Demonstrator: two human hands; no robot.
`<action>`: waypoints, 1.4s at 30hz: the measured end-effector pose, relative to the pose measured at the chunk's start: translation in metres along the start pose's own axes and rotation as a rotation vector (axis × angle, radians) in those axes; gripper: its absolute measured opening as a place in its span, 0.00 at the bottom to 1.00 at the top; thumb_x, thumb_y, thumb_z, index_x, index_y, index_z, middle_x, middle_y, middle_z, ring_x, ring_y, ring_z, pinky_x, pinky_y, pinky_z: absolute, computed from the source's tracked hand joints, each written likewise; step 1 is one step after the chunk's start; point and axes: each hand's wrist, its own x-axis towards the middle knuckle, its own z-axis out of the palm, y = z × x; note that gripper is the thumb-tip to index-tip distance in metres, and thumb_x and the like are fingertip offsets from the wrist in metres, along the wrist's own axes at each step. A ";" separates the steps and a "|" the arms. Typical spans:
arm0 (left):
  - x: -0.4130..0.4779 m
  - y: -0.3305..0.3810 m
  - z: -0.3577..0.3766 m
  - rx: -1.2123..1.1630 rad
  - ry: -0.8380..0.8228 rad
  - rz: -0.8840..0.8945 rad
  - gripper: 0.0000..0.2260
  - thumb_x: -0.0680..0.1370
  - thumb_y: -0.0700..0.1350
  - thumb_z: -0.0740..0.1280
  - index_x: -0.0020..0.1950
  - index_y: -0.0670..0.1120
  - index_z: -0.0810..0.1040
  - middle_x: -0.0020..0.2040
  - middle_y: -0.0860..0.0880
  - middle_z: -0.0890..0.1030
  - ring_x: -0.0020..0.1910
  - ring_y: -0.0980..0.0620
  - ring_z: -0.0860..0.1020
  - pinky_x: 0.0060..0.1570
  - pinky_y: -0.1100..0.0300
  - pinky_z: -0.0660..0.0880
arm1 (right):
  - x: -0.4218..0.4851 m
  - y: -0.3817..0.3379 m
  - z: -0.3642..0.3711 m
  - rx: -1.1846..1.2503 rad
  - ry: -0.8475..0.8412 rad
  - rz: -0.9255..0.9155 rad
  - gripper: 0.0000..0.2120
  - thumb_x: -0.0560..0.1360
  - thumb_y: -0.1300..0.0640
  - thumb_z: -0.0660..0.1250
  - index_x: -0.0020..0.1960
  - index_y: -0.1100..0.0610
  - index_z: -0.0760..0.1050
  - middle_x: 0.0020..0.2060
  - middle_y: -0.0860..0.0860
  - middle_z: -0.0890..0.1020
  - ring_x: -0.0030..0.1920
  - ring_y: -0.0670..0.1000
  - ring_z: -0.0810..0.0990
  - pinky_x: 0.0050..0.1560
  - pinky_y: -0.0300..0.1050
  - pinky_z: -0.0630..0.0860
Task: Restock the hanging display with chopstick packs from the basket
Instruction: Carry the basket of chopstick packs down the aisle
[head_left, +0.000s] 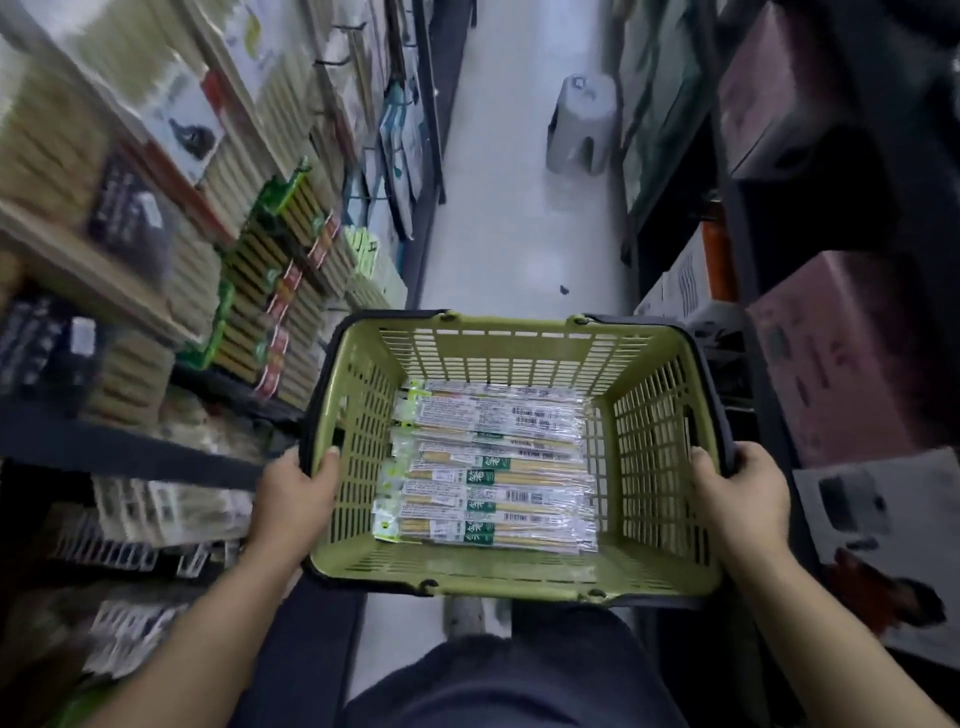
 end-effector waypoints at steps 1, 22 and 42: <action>0.020 0.016 0.005 -0.002 0.008 -0.003 0.12 0.81 0.53 0.68 0.40 0.49 0.78 0.33 0.48 0.81 0.32 0.48 0.79 0.32 0.57 0.73 | 0.022 -0.014 0.006 0.004 0.003 -0.002 0.11 0.78 0.46 0.69 0.51 0.54 0.76 0.39 0.48 0.80 0.37 0.48 0.78 0.33 0.42 0.68; 0.430 0.379 0.118 -0.012 0.084 -0.015 0.14 0.80 0.50 0.69 0.37 0.47 0.76 0.31 0.49 0.79 0.32 0.47 0.78 0.30 0.59 0.68 | 0.500 -0.323 0.112 0.014 -0.020 -0.036 0.08 0.78 0.49 0.69 0.44 0.52 0.75 0.36 0.51 0.80 0.36 0.52 0.78 0.33 0.46 0.69; 0.761 0.683 0.217 0.034 0.121 -0.126 0.11 0.82 0.52 0.67 0.50 0.44 0.81 0.35 0.50 0.76 0.33 0.49 0.72 0.32 0.55 0.66 | 0.924 -0.585 0.222 -0.046 -0.075 -0.072 0.12 0.78 0.48 0.69 0.40 0.51 0.72 0.34 0.47 0.77 0.35 0.48 0.75 0.32 0.41 0.65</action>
